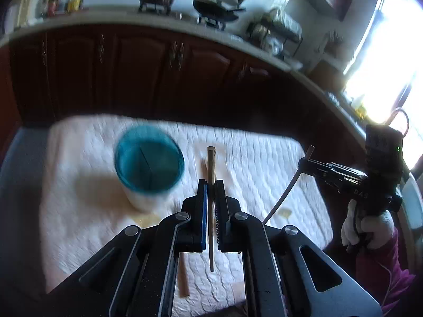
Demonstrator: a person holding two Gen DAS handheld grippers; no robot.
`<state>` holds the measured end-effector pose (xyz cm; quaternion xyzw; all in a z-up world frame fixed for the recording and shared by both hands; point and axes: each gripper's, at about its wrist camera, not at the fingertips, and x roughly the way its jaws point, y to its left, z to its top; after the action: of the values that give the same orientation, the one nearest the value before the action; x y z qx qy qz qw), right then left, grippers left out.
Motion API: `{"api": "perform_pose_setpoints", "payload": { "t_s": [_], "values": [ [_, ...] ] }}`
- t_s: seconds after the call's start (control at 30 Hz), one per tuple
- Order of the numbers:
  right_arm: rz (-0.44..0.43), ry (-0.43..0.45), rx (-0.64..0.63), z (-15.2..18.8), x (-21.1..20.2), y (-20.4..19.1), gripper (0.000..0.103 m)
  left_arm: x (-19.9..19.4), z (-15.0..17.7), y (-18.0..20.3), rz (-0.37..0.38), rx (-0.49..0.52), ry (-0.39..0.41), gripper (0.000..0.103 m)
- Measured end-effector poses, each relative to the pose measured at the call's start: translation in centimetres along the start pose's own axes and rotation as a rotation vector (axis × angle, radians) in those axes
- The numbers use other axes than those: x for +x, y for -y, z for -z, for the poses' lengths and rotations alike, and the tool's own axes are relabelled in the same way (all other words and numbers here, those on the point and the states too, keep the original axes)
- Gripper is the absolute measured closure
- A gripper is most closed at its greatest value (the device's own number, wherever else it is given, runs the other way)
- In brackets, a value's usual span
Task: Organize utensils
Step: 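Lower both chopsticks into the utensil holder and open both tools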
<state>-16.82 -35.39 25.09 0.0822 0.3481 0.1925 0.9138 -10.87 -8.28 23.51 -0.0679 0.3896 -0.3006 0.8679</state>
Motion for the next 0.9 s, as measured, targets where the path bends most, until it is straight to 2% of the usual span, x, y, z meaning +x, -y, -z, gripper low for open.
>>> {"api": "perform_pose_setpoints", "payload": {
  "t_s": [0.2,0.37,0.57,0.77,0.9],
  "values": [
    [0.0,0.122,-0.067,-6.4,0.7,-3.4,0.096,-3.1,-5.2,-1.2,-0.097,0.0,0.139,0.099],
    [0.029,0.166,-0.081,-10.1,4.0,-4.9,0.096,-2.3,-8.6,-3.2,-0.204,-0.015,0.206,0.099],
    [0.074,0.153,-0.102,-11.6,9.6,-5.4,0.096,1.4,-10.1,-6.0,-0.286,-0.037,0.205,0.099],
    [0.034,0.044,-0.062,-10.1,15.3,-4.1,0.096,5.7,-8.8,-7.7,-0.341,-0.039,0.15,0.099],
    [0.012,-0.025,-0.054,-8.6,17.9,-3.5,0.096,7.6,-7.4,-8.5,-0.341,-0.047,0.099,0.099]
  ]
}}
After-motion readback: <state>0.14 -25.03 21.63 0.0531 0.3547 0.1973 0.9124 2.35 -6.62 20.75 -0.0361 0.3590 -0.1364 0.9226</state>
